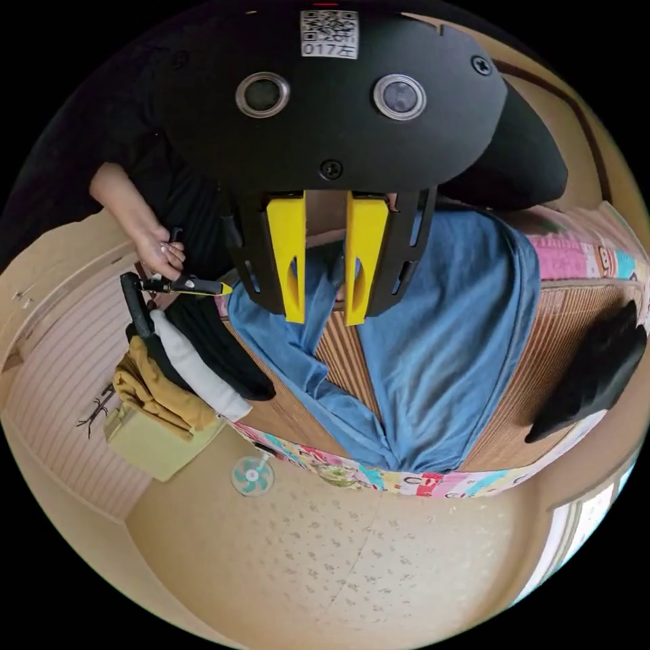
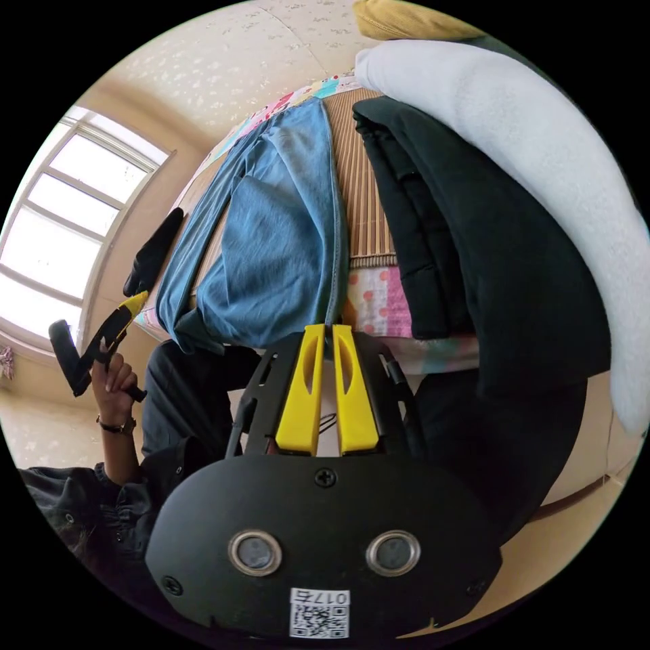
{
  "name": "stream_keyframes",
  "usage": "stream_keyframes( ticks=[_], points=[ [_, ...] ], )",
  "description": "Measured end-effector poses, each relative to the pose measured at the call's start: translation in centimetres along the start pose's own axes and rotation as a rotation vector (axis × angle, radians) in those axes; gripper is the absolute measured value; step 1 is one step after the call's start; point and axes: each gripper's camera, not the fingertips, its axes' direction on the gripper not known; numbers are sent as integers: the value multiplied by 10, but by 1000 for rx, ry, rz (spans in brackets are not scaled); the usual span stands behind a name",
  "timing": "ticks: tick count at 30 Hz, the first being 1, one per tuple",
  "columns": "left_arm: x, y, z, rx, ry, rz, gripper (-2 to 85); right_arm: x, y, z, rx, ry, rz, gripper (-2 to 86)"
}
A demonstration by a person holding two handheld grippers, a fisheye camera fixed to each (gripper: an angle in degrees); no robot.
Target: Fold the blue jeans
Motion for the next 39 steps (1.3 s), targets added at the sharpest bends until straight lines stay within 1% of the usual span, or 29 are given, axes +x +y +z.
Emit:
stream_keyframes(
  ticks=[3,4,6,7,8,9,10,11,13,15,16,17,18,20,22,25,27,29,30,31,32,34,35,36,39],
  points=[
    [9,-28,54,-175,-48,32,107,8,5,-1,4,-14,18,68],
    [10,-33,77,-292,-73,28,110,11,7,-1,12,-14,16,71],
    [18,-31,82,-277,-149,52,100,11,9,4,12,20,-12,68],
    [23,-28,82,-284,-174,81,80,10,10,6,7,62,-29,59],
    [25,-24,82,-315,-150,83,38,9,10,5,-12,71,-73,44],
    [24,-22,83,-349,-97,76,17,9,11,3,-21,57,-90,40],
    [18,-15,84,-406,50,23,13,11,14,-6,-26,30,-83,31],
    [8,-5,77,-403,201,-59,10,15,19,-21,-5,-20,-57,26],
    [-6,15,65,-362,332,-147,13,22,30,-49,50,-107,-40,22],
    [-21,36,57,-371,263,-230,23,29,36,-60,31,-89,-49,19],
    [-33,47,53,-378,214,-277,37,35,36,-54,-54,-44,-62,17],
    [-42,54,47,-362,184,-318,62,42,36,-50,-99,-27,-62,16],
    [-46,55,42,-346,176,-333,75,44,38,-50,-97,-30,-62,16],
    [-45,43,22,-263,177,-304,109,44,43,-60,-62,-112,-97,15],
    [-31,21,7,-207,192,-223,112,32,45,-71,-33,-174,-149,15],
    [-10,-18,0,-149,290,-103,113,2,43,-77,-24,-284,-266,15],
    [-3,-38,12,-182,307,-62,112,-15,40,-74,-27,-355,-335,16],
    [1,-54,37,-278,313,-23,109,-34,34,-62,-79,-411,-404,18],
    [1,-56,44,-307,323,-16,107,-38,33,-60,-87,-419,-421,18],
    [-1,-56,56,-356,352,-3,88,-44,32,-58,-99,-425,-461,20],
    [-5,-53,61,-365,371,-4,55,-47,30,-56,-125,-416,-494,23],
    [-17,-45,57,-312,382,-27,8,-47,24,-58,-199,-377,-554,29],
    [-26,-40,50,-273,361,-52,1,-44,15,-65,-247,-355,-592,33],
    [-30,-37,47,-261,354,-59,-2,-40,8,-70,-252,-338,-594,37],
    [-49,-26,38,-213,424,-96,-8,-19,-53,-97,-128,-242,-495,67]
  ],
)
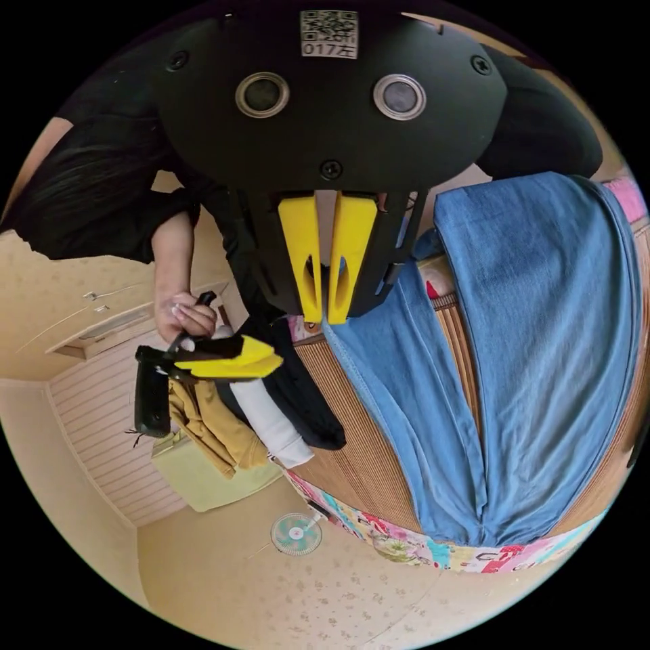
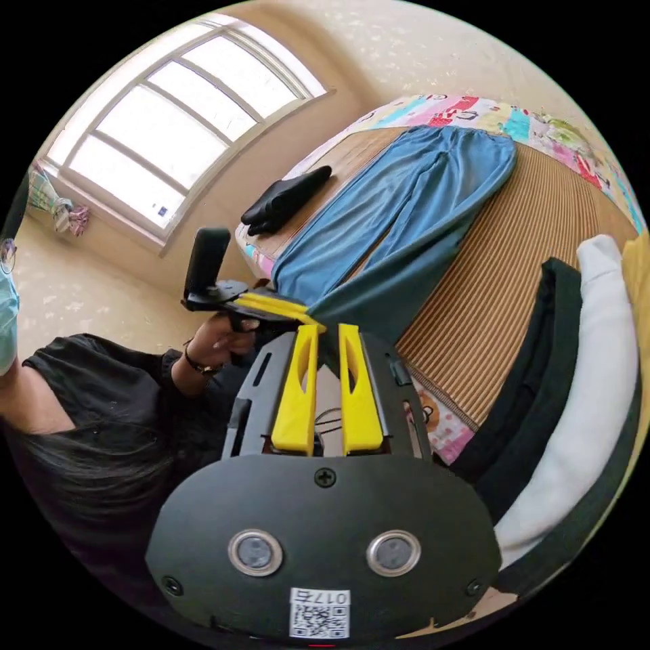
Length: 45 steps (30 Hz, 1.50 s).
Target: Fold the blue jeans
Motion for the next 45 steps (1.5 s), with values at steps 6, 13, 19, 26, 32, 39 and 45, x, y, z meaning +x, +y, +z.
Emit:
stream_keyframes(
  ticks=[6,13,19,26,32,39,45],
  points=[
    [-17,12,-16,57,134,-26,-9,171,-158,25,129,3,294,121],
    [-33,12,-29,59,202,-34,-10,308,-229,69,323,-54,623,129],
    [-87,39,-64,125,417,-162,-10,277,-281,72,474,-33,459,32],
    [-143,112,-175,267,229,-321,-7,99,-400,137,413,-40,47,25],
    [-180,159,-206,285,35,-508,25,50,-426,243,194,-32,47,74],
    [-172,143,-219,313,-279,-439,108,3,-300,205,173,59,-116,115],
    [-189,83,-199,309,-373,-337,115,-32,-135,189,99,131,-102,120]
  ],
)
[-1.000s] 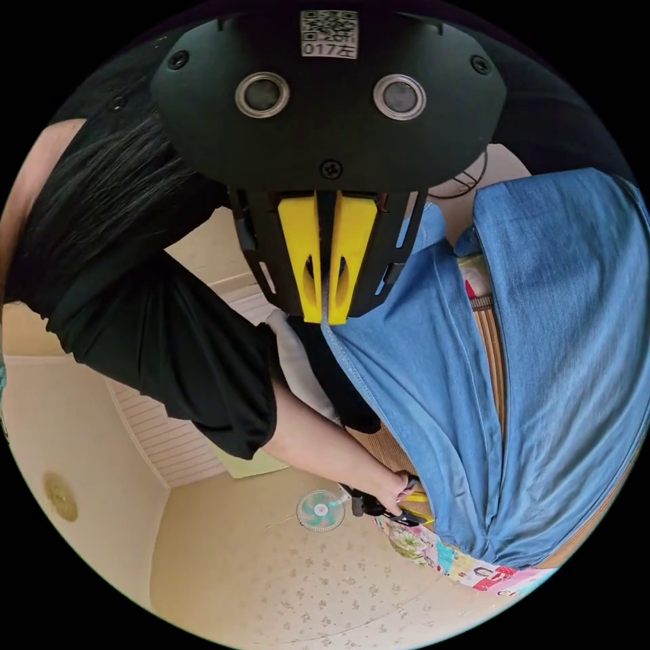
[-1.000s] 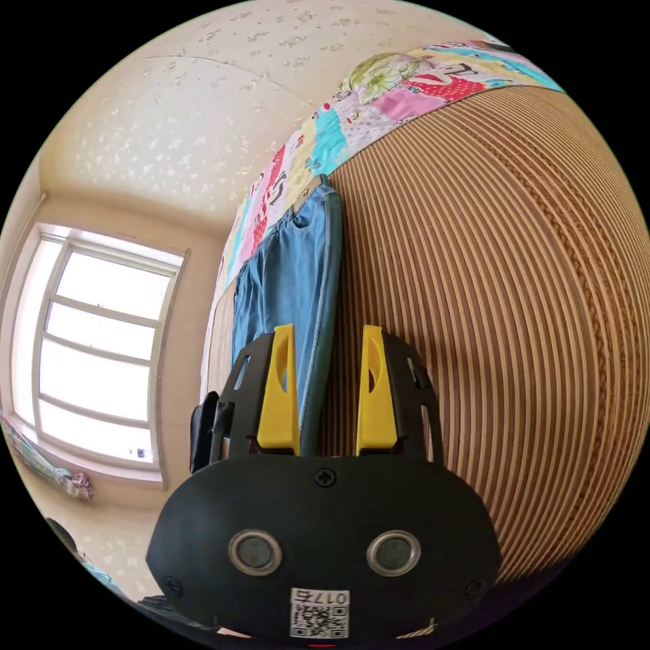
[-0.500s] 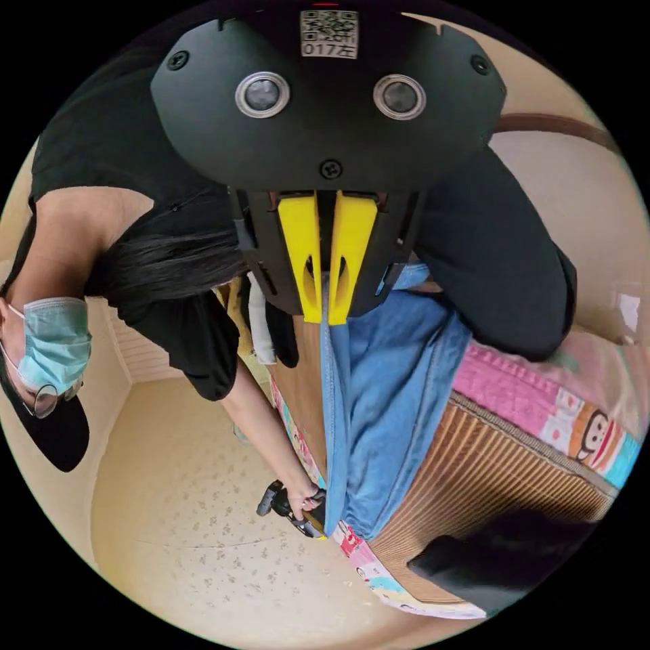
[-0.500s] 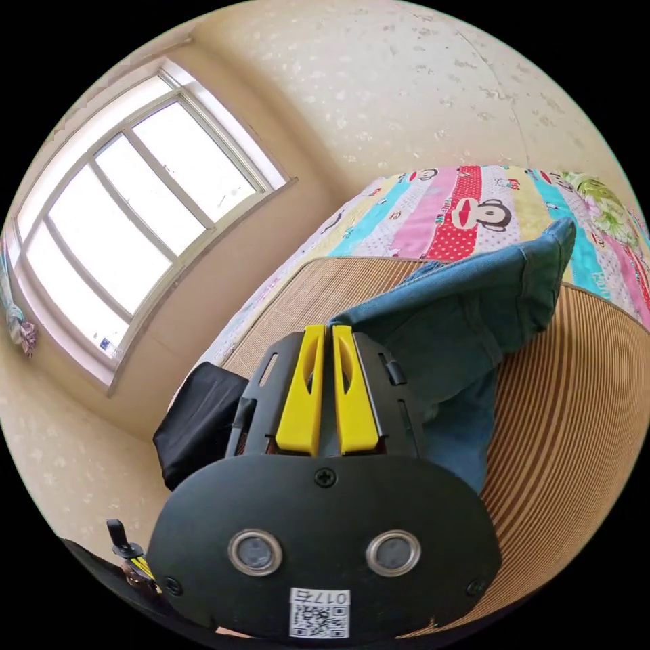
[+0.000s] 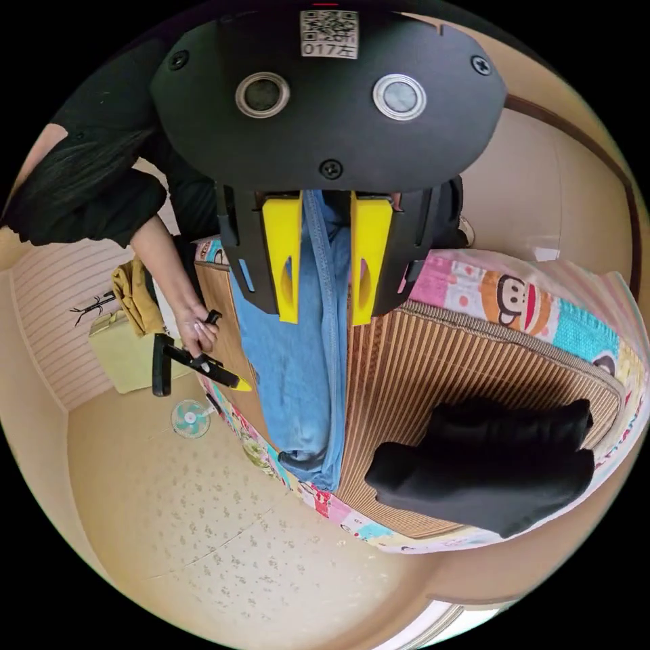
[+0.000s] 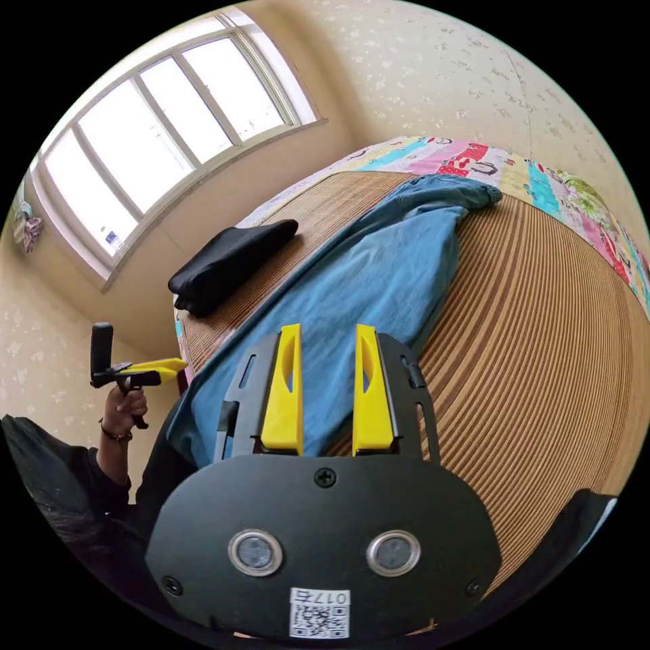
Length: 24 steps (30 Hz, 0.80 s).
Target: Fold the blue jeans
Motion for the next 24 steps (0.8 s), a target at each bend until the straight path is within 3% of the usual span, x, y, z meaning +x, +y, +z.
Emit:
stream_keyframes(
  ticks=[4,6,9,11,13,17,24],
  points=[
    [17,0,23,-63,-94,19,96,-24,66,6,-63,77,137,119],
    [24,11,31,-110,-39,11,65,-35,86,5,-19,32,133,107],
    [36,37,35,-107,33,-6,40,-50,98,3,-106,18,43,49],
    [40,59,49,-227,223,2,36,-52,115,-21,-182,50,-13,37],
    [42,79,58,-310,279,-5,37,-49,134,-44,-241,4,-25,31],
    [49,114,34,-106,180,-48,54,-43,177,-77,-422,-67,-22,27],
    [99,79,27,116,42,158,100,-28,111,-106,-277,60,-14,82]
  ],
)
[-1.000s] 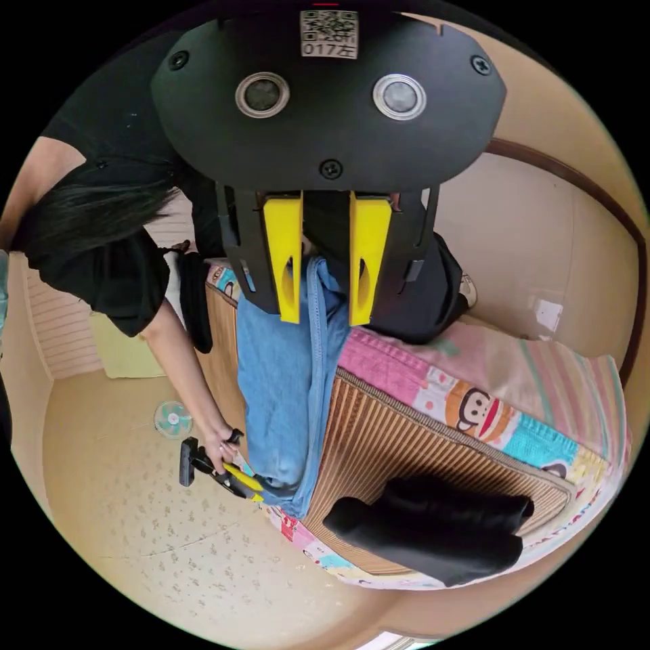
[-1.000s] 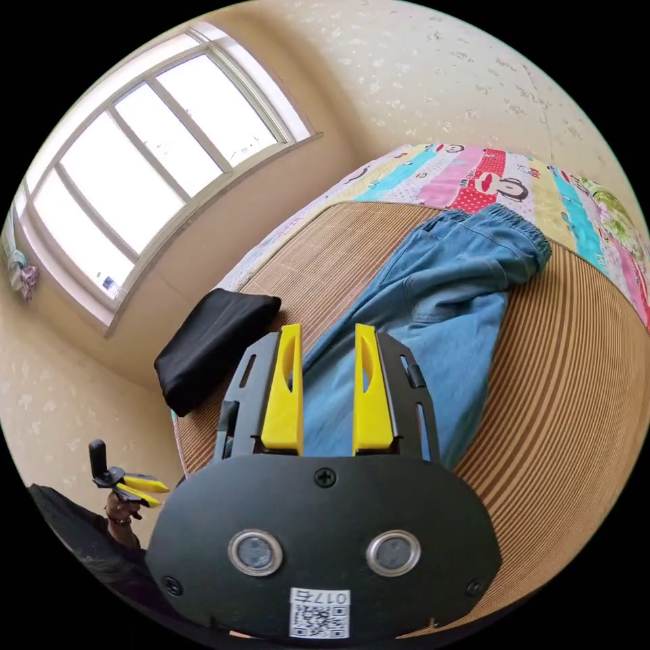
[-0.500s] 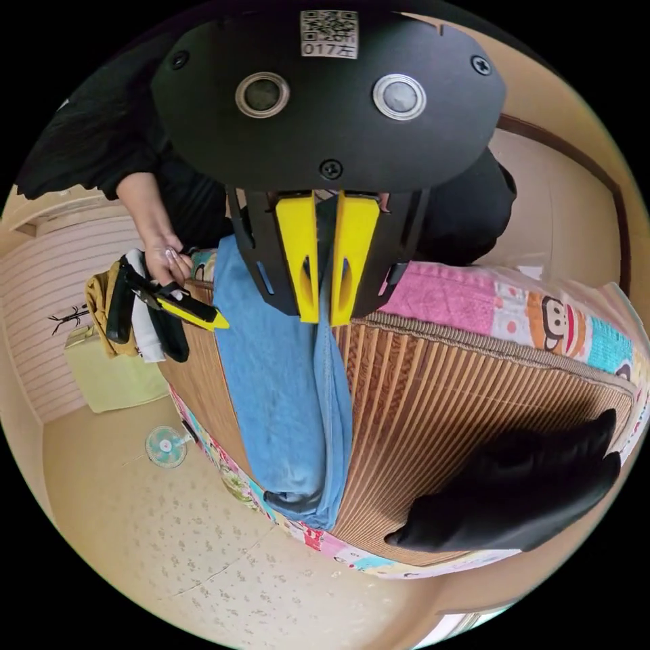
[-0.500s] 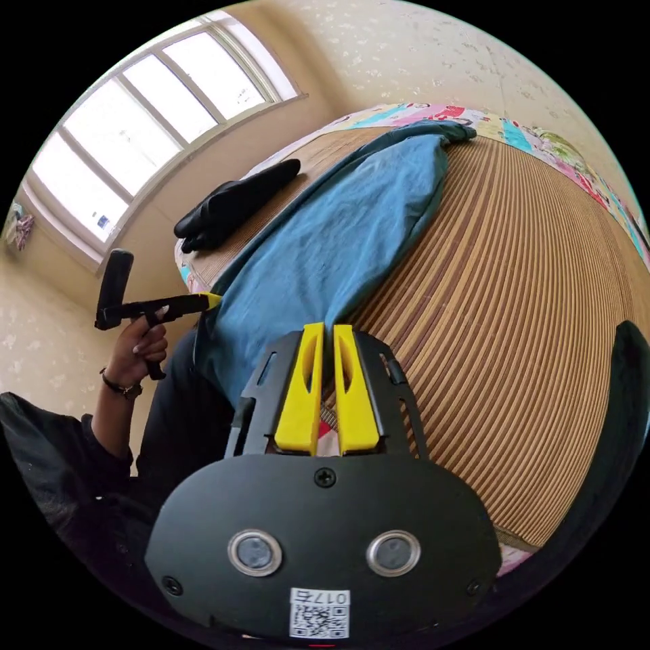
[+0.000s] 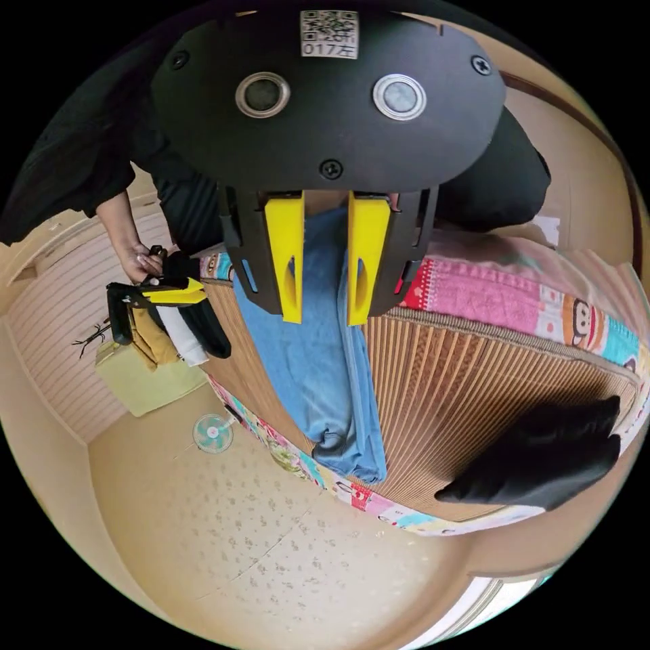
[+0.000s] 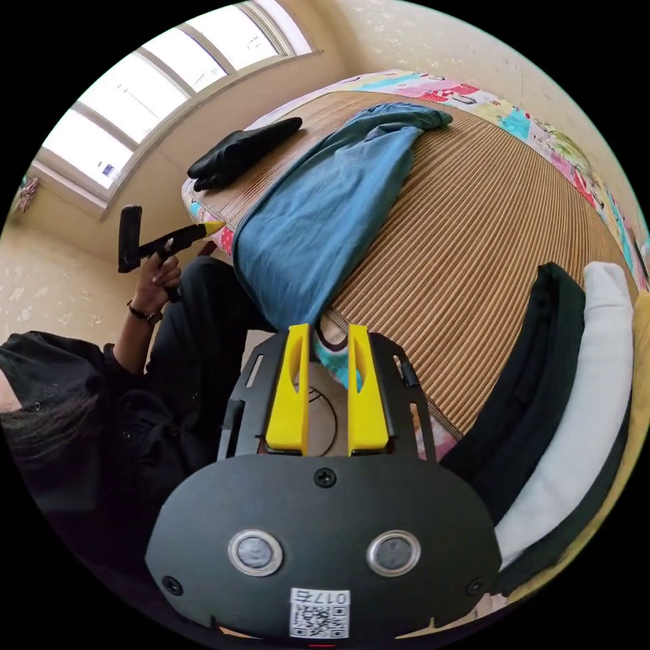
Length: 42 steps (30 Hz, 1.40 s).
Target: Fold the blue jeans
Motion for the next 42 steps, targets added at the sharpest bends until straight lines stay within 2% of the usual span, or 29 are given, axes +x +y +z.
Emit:
stream_keyframes(
  ticks=[4,6,8,11,15,17,20,24,28,33,37,42],
  points=[
    [7,-17,29,39,0,68,100,-1,-111,-9,147,15,-11,89],
    [2,-7,46,55,21,85,95,5,-163,-4,195,-93,27,92],
    [-11,7,49,123,63,4,69,11,-226,10,252,-157,70,95],
    [-13,6,48,88,80,10,53,23,-307,32,295,-38,148,102],
    [-3,-3,44,25,57,75,55,51,-396,61,305,1,204,107],
    [3,-7,40,36,18,95,67,78,-435,82,273,71,334,110],
    [11,-11,44,-6,-18,150,78,102,-467,111,199,187,392,104],
    [11,-10,46,-13,-4,166,80,107,-481,128,148,254,321,64],
    [2,-9,44,8,60,123,81,77,-469,88,415,263,281,35],
    [2,-9,42,24,50,131,81,62,-490,90,507,150,183,37],
    [-4,-12,41,34,64,106,82,87,-525,139,193,67,164,76],
    [-18,-14,28,114,62,39,91,73,-460,75,317,-10,51,102]
  ],
)
